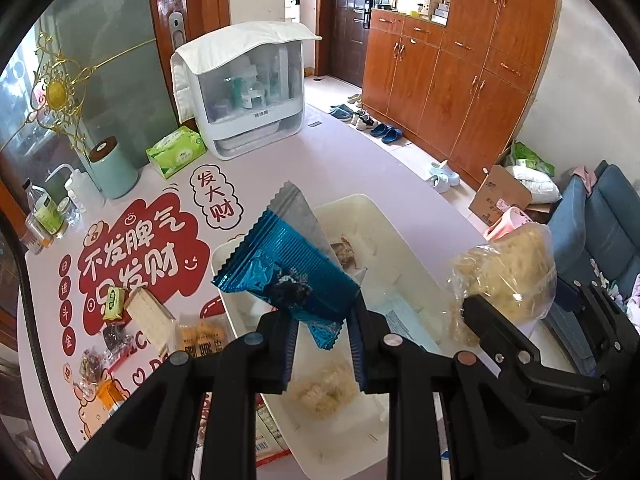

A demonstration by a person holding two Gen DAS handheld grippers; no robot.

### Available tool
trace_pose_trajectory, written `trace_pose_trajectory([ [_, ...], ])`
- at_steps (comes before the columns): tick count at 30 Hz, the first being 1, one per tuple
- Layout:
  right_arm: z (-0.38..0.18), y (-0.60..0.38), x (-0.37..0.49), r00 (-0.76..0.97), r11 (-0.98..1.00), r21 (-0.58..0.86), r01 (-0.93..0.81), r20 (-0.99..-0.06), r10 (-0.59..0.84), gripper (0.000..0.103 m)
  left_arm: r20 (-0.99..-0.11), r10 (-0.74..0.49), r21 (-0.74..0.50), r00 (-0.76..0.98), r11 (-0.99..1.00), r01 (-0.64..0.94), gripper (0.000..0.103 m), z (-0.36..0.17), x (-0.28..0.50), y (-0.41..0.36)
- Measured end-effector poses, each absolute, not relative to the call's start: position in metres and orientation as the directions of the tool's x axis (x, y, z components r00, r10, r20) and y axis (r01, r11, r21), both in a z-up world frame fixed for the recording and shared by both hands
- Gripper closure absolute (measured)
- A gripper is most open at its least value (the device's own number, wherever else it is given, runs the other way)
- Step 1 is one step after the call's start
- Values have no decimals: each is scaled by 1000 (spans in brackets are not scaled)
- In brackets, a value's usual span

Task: Organize snacks
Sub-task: 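Carry both snacks over the white tray and open both tools to drop them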

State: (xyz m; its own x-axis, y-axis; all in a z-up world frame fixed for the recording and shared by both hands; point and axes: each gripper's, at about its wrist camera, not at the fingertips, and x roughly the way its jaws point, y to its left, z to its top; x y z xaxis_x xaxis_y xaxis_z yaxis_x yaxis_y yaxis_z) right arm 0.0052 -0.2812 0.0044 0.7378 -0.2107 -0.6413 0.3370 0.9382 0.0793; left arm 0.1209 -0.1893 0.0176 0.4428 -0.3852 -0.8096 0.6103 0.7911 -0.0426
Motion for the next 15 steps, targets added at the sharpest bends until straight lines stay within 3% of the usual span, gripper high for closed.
trace_pose_trajectory([
  [5, -1, -285, 12, 724, 937, 85, 339, -659, -203, 26, -816, -354, -7, 457, 797, 604, 79, 12, 123, -191],
  [6, -2, -286, 13, 719, 937, 89, 338, -666, -197, 25, -818, -341, 5, 463, 801, 599, 75, 10, 123, -190],
  [8, -5, -287, 15, 709, 935, 94, 343, -679, -192, 25, -821, -319, 26, 474, 808, 588, 55, 5, 122, -189],
  [9, -7, -288, 16, 705, 933, 97, 346, -684, -190, 24, -822, -311, 32, 477, 812, 583, 37, 4, 122, -188],
  [10, -8, -289, 17, 701, 931, 102, 350, -688, -188, 24, -820, -291, 49, 494, 823, 566, 28, 3, 122, -185],
  [13, -11, -291, 18, 693, 925, 117, 360, -698, -182, 23, -819, -285, 45, 498, 834, 551, 19, 1, 123, -176],
  [15, -13, -291, 18, 690, 924, 118, 363, -700, -181, 23, -822, -282, 34, 495, 844, 536, 18, 0, 125, -169],
])
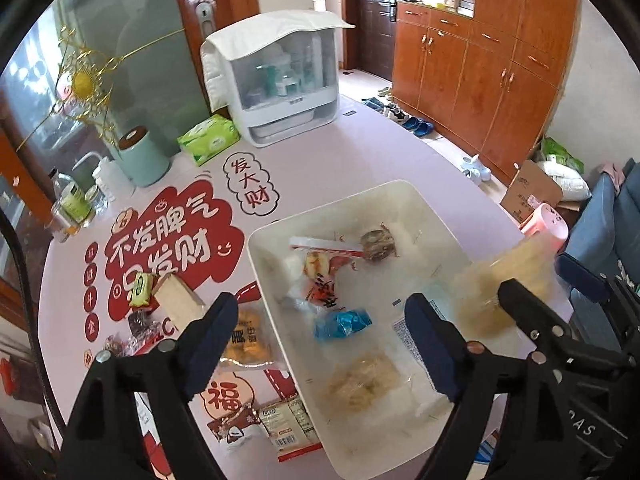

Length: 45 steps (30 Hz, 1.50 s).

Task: Organize snacks
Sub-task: 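Carry both snacks over the white tray and open both tools to drop them, then withdraw both open tools from the tray back toward the remaining snacks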

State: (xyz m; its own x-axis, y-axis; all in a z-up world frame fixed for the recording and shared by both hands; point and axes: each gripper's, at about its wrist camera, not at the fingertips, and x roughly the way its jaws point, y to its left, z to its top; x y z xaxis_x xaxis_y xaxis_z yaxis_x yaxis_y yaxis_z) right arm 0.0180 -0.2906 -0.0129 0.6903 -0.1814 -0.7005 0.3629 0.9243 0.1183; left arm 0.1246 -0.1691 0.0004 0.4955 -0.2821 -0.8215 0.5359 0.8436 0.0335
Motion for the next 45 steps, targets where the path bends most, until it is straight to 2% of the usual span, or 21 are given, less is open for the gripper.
trace_pose_trajectory([
  [11, -8, -278, 16, 707, 928, 102, 357, -679, -197, 23, -812, -266, 22, 519, 875, 483, 16, 9, 122, -140],
  [29, -18, -248, 23, 680, 943, 84, 321, -713, -168, 23, -830, -200, 38, 521, 911, 411, 15, -4, 114, -82],
  [45, -58, -186, 41, 590, 973, 67, 220, -804, -78, 23, -891, -48, 41, 451, 982, 185, 15, -58, 108, 50],
])
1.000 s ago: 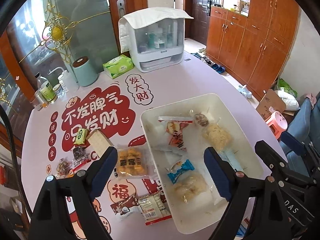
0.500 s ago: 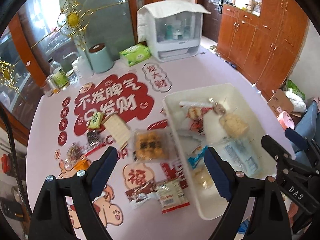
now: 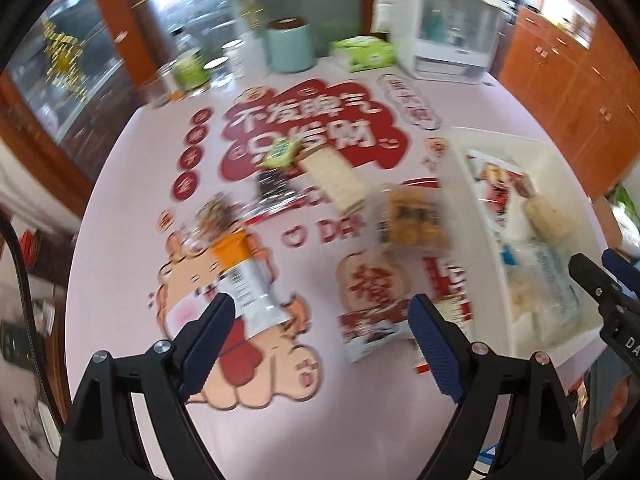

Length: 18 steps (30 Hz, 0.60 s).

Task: Organize snacks
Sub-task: 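Withdraw both open tools from the tray back toward the remaining snacks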

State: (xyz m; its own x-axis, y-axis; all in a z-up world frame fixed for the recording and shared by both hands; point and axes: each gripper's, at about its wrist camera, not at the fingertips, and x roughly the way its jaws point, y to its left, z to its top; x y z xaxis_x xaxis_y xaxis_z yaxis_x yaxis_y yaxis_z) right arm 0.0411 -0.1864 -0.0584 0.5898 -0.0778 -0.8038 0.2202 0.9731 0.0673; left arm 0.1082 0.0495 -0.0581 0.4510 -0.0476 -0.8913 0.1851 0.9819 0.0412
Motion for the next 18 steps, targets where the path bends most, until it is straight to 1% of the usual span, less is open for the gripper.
trace_pose_trajectory([
  [10, -58, -108, 73, 582, 999, 33, 37, -813, 5, 23, -886, 31, 39, 462, 999, 8, 15, -66, 115, 143],
  [15, -61, -76, 94, 572, 999, 28, -36, -819, 43, 23, -877, 64, 37, 475, 997, -65, 15, -69, 133, 179],
  [18, -63, -59, 112, 563, 997, 35, -69, -824, 68, 23, -873, 78, 46, 482, 996, -78, 15, -74, 151, 194],
])
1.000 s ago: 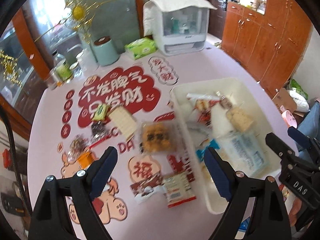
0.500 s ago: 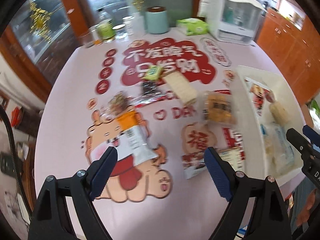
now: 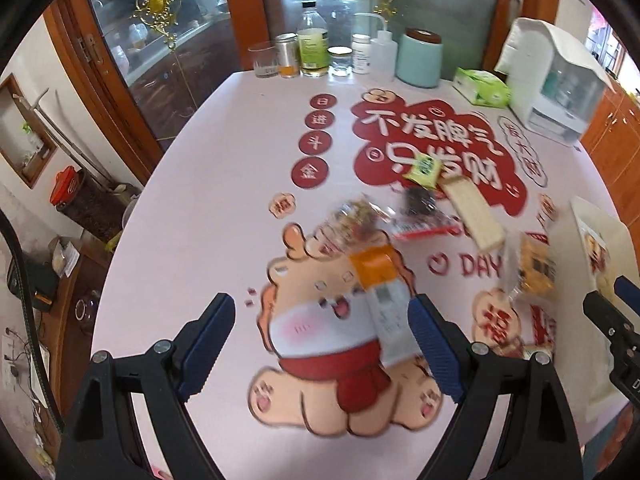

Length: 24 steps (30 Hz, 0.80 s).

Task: Organize snacks
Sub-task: 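Withdraw both open tools from the tray back toward the remaining snacks, then grasp the dark jerky bag with the right tool while the left tool grasps a clear nut bag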

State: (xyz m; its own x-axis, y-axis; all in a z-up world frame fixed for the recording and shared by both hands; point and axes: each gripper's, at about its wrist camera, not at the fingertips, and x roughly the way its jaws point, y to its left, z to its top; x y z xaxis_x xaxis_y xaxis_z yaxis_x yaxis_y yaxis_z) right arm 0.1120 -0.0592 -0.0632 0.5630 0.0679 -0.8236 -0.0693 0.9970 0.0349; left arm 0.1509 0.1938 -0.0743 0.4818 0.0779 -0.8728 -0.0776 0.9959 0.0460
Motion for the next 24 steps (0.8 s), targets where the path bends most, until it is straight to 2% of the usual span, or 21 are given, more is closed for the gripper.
trace_pose_trajectory([
  [9, -79, -15, 191, 521, 979, 127, -158, -832, 191, 23, -891, 85, 140, 447, 986, 91, 15, -123, 224, 190],
  [19, -142, 10, 290, 380, 950, 299, -90, -871, 310, 26, -924, 36, 104, 380, 982, 159, 15, -181, 289, 183],
  [24, -169, 29, 318, 324, 946, 320, -50, -891, 319, 31, -939, 6, 64, 343, 985, 160, 15, -200, 303, 184],
])
